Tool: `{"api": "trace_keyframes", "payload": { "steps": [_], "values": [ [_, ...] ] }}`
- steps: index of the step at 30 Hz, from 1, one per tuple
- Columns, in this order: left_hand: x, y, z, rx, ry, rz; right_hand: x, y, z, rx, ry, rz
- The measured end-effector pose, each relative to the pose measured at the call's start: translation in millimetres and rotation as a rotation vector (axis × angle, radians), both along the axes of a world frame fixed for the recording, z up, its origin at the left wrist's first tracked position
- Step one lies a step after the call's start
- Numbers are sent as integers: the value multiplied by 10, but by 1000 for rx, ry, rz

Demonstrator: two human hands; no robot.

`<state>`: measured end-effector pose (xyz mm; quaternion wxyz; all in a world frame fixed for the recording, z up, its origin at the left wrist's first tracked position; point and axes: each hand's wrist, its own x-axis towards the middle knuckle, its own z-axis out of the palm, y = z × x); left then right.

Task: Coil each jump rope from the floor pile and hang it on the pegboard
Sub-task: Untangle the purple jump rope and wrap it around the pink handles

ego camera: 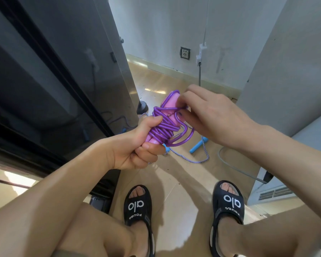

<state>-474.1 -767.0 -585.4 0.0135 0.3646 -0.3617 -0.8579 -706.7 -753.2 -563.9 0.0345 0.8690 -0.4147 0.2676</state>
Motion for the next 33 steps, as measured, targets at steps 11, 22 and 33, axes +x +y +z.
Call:
{"api": "trace_keyframes", "payload": {
  "steps": [11,22,33],
  "values": [
    [-18,60,23,-47,-27,37,79,66,-73,98,-199,7],
    [-13,27,-8,-59,-82,101,156,84,-108,332,-459,-7],
    [-68,19,54,-96,-68,121,160,58,-156,175,-399,-25]
  ]
}}
